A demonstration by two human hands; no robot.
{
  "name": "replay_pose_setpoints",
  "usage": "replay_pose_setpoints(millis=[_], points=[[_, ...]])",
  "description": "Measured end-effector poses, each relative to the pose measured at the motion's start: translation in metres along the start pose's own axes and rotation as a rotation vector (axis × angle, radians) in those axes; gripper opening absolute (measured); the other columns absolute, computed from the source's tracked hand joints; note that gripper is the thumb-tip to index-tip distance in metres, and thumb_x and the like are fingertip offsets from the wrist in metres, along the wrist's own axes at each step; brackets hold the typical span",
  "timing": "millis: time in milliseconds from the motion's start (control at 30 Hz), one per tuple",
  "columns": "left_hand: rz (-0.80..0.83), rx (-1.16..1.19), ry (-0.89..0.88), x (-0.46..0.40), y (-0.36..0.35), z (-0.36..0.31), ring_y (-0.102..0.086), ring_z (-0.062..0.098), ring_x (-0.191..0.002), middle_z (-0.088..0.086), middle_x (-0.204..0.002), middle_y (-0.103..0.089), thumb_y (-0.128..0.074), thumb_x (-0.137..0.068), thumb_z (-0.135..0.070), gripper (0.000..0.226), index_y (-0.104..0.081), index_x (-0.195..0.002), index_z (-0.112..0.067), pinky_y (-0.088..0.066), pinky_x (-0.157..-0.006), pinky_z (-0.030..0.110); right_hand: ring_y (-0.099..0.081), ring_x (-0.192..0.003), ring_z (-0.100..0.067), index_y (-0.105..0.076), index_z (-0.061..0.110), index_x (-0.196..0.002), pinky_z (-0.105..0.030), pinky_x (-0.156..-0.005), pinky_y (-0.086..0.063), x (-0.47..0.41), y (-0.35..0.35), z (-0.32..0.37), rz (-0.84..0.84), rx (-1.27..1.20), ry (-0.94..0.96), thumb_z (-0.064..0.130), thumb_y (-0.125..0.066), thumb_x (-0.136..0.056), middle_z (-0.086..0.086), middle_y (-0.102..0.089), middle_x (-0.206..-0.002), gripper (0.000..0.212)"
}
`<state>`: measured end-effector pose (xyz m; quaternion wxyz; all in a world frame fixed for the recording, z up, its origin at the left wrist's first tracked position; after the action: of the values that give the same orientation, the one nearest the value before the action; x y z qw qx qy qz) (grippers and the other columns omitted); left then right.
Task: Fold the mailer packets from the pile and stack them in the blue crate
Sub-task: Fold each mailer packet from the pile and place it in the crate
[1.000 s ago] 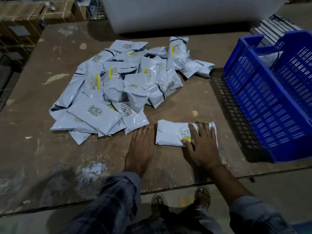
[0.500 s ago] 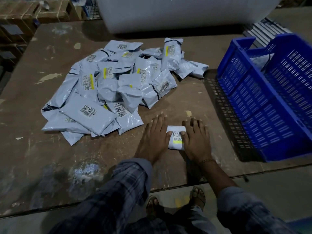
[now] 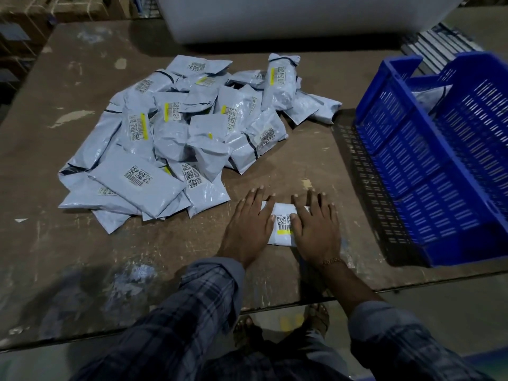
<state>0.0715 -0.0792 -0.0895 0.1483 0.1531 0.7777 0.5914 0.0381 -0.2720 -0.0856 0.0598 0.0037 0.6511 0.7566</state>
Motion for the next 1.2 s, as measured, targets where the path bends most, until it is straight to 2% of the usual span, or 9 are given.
replay_pose_setpoints(millis=[133, 267, 500, 667, 833, 1000, 1100, 1200], points=[[0.0, 0.005, -0.009, 0.0, -0.002, 0.002, -0.012, 0.028, -0.163, 0.008, -0.177, -0.013, -0.026, -0.111, -0.044, 0.057, -0.023, -0.168, -0.035, -0.019, -0.128, 0.045, -0.022, -0.155, -0.037, -0.04, 0.033, -0.158, -0.053, -0.123, -0.022, -0.002, -0.001, 0.0, 0.006, 0.011, 0.002, 0.047, -0.036, -0.104, -0.014, -0.027, -0.169, 0.056], [-0.011, -0.018, -0.017, 0.0, -0.004, 0.003, -0.011, 0.034, -0.163, 0.016, -0.177, -0.009, -0.027, -0.11, -0.043, 0.057, -0.024, -0.167, -0.037, -0.022, -0.127, 0.047, -0.022, -0.155, -0.038, -0.037, 0.032, -0.16, -0.054, -0.123, -0.022, -0.004, -0.001, 0.001, 0.021, 0.011, -0.001, 0.047, -0.033, -0.104, -0.015, -0.027, -0.168, 0.058], [-0.043, -0.051, 0.022, 0.002, -0.006, -0.005, -0.014, 0.038, -0.162, 0.02, -0.176, -0.007, -0.024, -0.111, -0.045, 0.059, -0.024, -0.168, -0.031, -0.027, -0.127, 0.051, -0.016, -0.157, -0.039, -0.033, 0.029, -0.161, -0.055, -0.124, -0.019, -0.01, 0.001, 0.0, 0.035, 0.014, 0.016, 0.047, -0.033, -0.104, -0.018, -0.022, -0.17, 0.06], [-0.053, -0.092, -0.003, 0.005, -0.005, -0.006, -0.012, 0.038, -0.162, 0.019, -0.176, -0.002, -0.023, -0.113, -0.047, 0.06, -0.017, -0.169, -0.028, -0.022, -0.128, 0.05, -0.014, -0.157, -0.04, -0.032, 0.024, -0.162, -0.056, -0.126, -0.019, -0.007, 0.0, 0.001, 0.025, -0.006, 0.019, 0.043, -0.031, -0.106, -0.02, -0.02, -0.17, 0.059], [-0.062, -0.086, 0.066, 0.0, -0.004, -0.012, -0.012, 0.038, -0.162, 0.021, -0.176, -0.005, -0.024, -0.112, -0.041, 0.059, -0.026, -0.168, -0.022, -0.023, -0.127, 0.053, -0.013, -0.157, -0.04, -0.022, 0.022, -0.165, -0.056, -0.126, -0.019, 0.014, -0.003, 0.005, 0.017, 0.012, 0.001, 0.042, -0.024, -0.108, -0.017, -0.021, -0.17, 0.06], [-0.039, -0.155, -0.051, 0.01, -0.002, -0.015, -0.011, 0.042, -0.161, 0.017, -0.176, -0.01, -0.02, -0.114, -0.04, 0.056, -0.027, -0.167, -0.023, -0.017, -0.125, 0.062, -0.014, -0.157, -0.04, -0.027, 0.027, -0.164, -0.056, -0.125, -0.02, -0.009, -0.003, -0.001, 0.092, -0.019, -0.001, 0.046, -0.016, -0.105, -0.017, -0.019, -0.17, 0.062], [-0.028, -0.169, -0.097, 0.017, -0.002, -0.012, -0.007, 0.04, -0.162, 0.014, -0.177, -0.005, -0.019, -0.113, -0.041, 0.057, -0.021, -0.168, -0.026, -0.012, -0.127, 0.061, -0.01, -0.158, -0.041, -0.024, 0.026, -0.164, -0.056, -0.126, -0.017, -0.011, -0.002, -0.002, 0.1, -0.023, 0.007, 0.047, -0.014, -0.106, -0.019, -0.015, -0.171, 0.063], [-0.015, -0.137, -0.069, 0.01, -0.003, -0.006, -0.01, 0.037, -0.162, 0.012, -0.177, -0.007, -0.018, -0.113, -0.043, 0.057, -0.021, -0.168, -0.028, -0.017, -0.127, 0.057, -0.01, -0.158, -0.042, -0.024, 0.024, -0.165, -0.056, -0.126, -0.018, -0.001, 0.0, 0.0, 0.059, -0.033, 0.007, 0.047, -0.017, -0.107, -0.019, -0.017, -0.171, 0.062]])
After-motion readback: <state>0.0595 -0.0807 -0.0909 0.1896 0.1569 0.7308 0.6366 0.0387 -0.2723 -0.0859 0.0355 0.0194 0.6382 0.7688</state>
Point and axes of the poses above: each hand's wrist, its own x-axis away from the middle knuckle, its own y-axis out of the back of the hand, z = x × y, the point moved 1 cm from there along -x, towards the middle knuckle
